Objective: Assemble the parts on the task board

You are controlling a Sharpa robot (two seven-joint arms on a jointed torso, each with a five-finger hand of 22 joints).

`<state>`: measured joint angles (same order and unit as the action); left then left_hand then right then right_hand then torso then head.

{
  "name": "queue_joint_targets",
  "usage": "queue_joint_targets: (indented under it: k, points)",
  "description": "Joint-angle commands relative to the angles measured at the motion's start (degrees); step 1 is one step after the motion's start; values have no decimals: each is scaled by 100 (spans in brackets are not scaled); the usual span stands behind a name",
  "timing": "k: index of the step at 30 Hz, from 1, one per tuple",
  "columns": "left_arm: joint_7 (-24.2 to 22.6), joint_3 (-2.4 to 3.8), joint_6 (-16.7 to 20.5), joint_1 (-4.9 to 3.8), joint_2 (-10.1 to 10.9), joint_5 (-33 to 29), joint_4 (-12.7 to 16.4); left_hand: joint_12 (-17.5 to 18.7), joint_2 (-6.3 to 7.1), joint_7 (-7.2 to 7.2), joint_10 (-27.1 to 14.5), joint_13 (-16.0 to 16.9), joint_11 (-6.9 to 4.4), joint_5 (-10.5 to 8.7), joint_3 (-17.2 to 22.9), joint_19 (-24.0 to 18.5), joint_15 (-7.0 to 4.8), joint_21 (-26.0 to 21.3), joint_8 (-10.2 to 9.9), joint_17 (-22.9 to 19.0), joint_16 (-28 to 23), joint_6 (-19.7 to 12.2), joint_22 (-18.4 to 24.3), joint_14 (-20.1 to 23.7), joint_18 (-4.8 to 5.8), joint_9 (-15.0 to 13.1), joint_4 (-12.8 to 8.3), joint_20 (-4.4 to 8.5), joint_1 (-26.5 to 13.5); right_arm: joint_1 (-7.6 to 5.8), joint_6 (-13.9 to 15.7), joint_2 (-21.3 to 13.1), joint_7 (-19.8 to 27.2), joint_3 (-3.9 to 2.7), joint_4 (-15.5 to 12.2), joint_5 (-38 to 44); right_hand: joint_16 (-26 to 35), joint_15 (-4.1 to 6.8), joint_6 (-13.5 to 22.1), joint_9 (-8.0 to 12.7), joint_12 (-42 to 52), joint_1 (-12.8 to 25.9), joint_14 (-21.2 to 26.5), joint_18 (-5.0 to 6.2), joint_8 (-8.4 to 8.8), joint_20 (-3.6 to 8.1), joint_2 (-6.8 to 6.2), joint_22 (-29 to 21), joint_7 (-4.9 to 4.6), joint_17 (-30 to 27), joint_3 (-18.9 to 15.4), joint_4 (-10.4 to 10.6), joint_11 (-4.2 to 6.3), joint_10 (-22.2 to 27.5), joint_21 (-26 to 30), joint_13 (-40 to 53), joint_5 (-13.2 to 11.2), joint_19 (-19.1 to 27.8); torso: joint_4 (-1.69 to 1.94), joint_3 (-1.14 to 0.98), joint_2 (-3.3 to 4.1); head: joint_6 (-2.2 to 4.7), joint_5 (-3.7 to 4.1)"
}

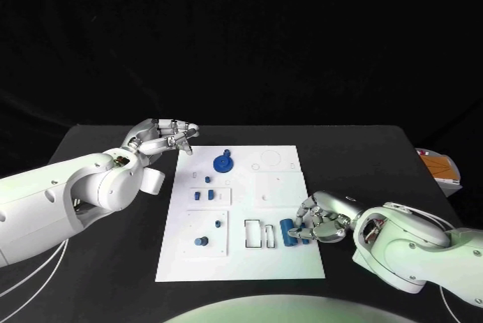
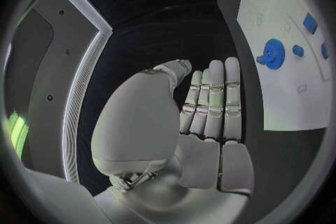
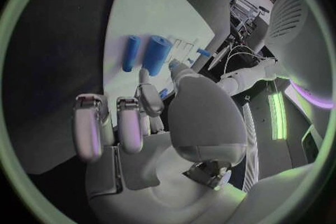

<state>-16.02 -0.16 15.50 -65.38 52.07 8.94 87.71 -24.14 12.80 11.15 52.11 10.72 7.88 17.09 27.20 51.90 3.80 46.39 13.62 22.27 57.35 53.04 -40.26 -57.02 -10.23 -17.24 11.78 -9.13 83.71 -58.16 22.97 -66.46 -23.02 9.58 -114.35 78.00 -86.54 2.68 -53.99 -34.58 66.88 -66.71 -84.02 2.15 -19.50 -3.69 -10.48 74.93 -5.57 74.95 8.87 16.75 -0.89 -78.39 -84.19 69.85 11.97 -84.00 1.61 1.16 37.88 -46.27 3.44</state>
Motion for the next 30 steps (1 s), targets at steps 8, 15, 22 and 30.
queue_joint_targets:
  k: [8, 15, 22, 30]
  points:
    - [-50, 2, -62, 0, 3, -24, 21, -20, -4, 8, -48, -8, 5, 20, -24, -16, 3, -32, 24, -8, -27, -34, 1, 56, -19, -5, -5, -4, -20, 52, -37, 151, -219, 3, 70, 347, -42, 33, -22, -46, 110, 80, -422, -109, -97, 63, 84, 1367, 26, 531, -157, 4, 4, -85, -44, 106, -1, -453, -9, 7, -6, -24, -30]
    - [-41, 2, -68, 0, 7, -24, 25, -28, -11, 8, -54, -9, 5, 22, -23, -20, 3, -37, 32, -8, -26, -36, 2, 59, -20, -7, -5, -5, -18, 131, -137, 317, -337, 3, 169, 507, -42, 42, -26, -79, 136, 132, -421, -107, -134, 70, 135, 1364, 37, 530, -298, 6, 13, -93, -35, 147, -26, -449, -6, 3, -6, -29, -34]
    - [-29, 2, -68, 0, 11, -24, 27, -31, -12, 9, -58, -9, 6, 22, -23, -21, 3, -39, 36, -7, -26, -38, 3, 61, -21, -9, -3, -6, -20, 191, -326, 491, -605, 3, 242, 697, -34, 59, -56, -148, 205, 238, -416, -103, -218, 84, 259, 1359, 63, 503, -633, 10, 35, -125, -17, 246, -137, -442, -7, 12, -10, -50, -28]
    - [-12, 2, -74, 0, 17, -24, 31, -31, -12, 9, -58, -9, 6, 22, -23, -21, 3, -39, 36, -7, -26, -38, 3, 61, -21, -9, -3, -6, -20, 244, -407, 635, -721, 4, 313, 864, -36, 73, -56, -200, 283, -69, -417, -104, -271, 98, 372, 1360, 81, 511, -782, -10, 51, -165, -23, 348, 2, -443, -11, 17, -14, -55, -35]
